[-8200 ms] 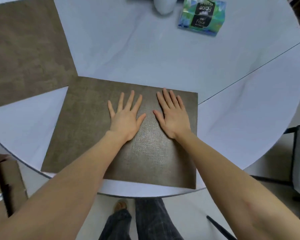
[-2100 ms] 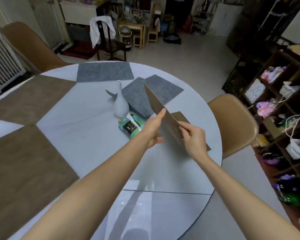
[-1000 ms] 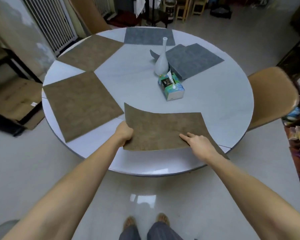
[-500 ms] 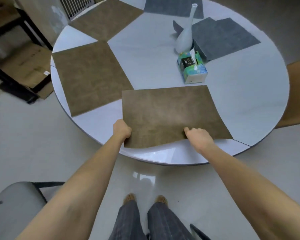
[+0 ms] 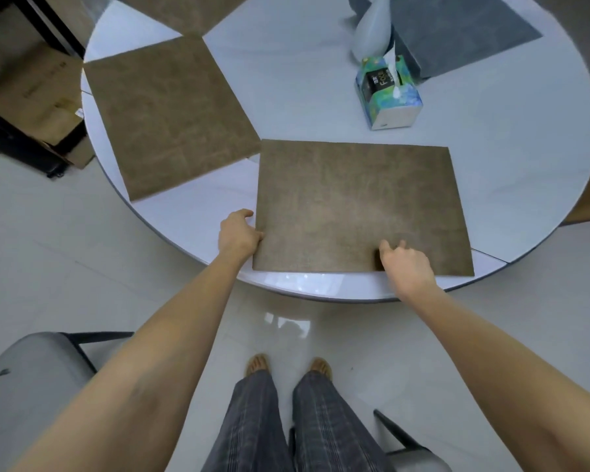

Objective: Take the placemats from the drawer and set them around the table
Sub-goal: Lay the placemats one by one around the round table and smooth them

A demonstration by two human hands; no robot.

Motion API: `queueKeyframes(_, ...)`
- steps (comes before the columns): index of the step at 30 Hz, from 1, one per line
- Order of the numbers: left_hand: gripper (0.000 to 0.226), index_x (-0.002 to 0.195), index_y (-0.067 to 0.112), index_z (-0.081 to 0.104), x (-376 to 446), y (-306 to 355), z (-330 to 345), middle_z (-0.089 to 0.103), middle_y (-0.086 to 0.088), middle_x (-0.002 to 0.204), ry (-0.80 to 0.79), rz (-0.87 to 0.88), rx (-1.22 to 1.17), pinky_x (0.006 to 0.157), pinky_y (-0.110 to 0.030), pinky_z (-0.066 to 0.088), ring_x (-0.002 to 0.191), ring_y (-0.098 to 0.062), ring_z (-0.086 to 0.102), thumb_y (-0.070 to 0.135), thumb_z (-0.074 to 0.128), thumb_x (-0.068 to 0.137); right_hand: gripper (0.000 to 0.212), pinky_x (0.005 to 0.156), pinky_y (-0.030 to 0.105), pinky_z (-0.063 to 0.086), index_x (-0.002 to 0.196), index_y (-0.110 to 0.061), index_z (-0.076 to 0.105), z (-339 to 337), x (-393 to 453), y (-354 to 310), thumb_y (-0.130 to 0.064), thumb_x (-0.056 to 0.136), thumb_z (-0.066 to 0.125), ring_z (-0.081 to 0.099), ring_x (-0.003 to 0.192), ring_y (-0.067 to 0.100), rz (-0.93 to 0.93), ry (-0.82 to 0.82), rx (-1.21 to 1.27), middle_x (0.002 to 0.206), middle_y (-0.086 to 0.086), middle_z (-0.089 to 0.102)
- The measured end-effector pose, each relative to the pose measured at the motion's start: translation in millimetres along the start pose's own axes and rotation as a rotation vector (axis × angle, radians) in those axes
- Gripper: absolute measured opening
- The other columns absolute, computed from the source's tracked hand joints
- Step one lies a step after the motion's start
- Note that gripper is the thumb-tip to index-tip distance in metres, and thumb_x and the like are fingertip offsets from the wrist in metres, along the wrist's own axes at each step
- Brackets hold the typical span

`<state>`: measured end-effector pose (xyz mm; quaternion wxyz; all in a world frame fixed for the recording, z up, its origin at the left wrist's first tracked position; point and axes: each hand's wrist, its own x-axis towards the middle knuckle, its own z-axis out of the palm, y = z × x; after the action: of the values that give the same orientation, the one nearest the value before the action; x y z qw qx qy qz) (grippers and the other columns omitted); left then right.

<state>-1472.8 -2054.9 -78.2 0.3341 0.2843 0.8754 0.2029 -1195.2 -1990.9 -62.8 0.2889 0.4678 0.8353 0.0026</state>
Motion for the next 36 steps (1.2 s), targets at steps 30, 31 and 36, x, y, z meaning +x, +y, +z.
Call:
queueKeyframes(30, 0.017, 0.087, 0.015, 0.059, -9, -14, 4, 0.065, -0.007, 0.096, 0.070, 0.097, 0.160, 0.100, -0.049, 0.041, 0.100, -0.030, 0.060, 0.020, 0.074, 0.080, 0.042, 0.095, 0.037, 0.047, 0.124, 0.003, 0.050, 35, -18, -22, 0.009, 0.083, 0.052, 0.035, 0.137, 0.030, 0.162, 0.132, 0.287, 0.146, 0.020, 0.034)
queueKeyframes(31, 0.022, 0.096, 0.014, 0.059, -10, -15, 5, 0.062, -0.009, 0.105, 0.083, 0.108, 0.204, 0.100, -0.048, 0.041, 0.106, -0.031, 0.056, 0.022, 0.073, 0.081, 0.037, 0.092, 0.037, 0.048, 0.120, 0.003, 0.052, 34, -19, -20, 0.005, 0.084, 0.053, 0.040, 0.133, 0.030, 0.153, 0.148, 0.327, 0.143, 0.018, 0.038)
queueKeyframes(36, 0.069, 0.137, 0.012, 0.041, -36, 9, 25, 0.031, -0.017, 0.145, 0.066, 0.446, 0.526, 0.113, -0.051, 0.024, 0.135, -0.036, 0.029, 0.035, 0.072, 0.080, 0.018, 0.078, 0.036, 0.046, 0.099, 0.000, 0.062, 35, -19, 12, -0.010, 0.086, 0.055, 0.061, 0.095, 0.035, 0.318, 0.385, 0.854, 0.102, 0.016, 0.065)
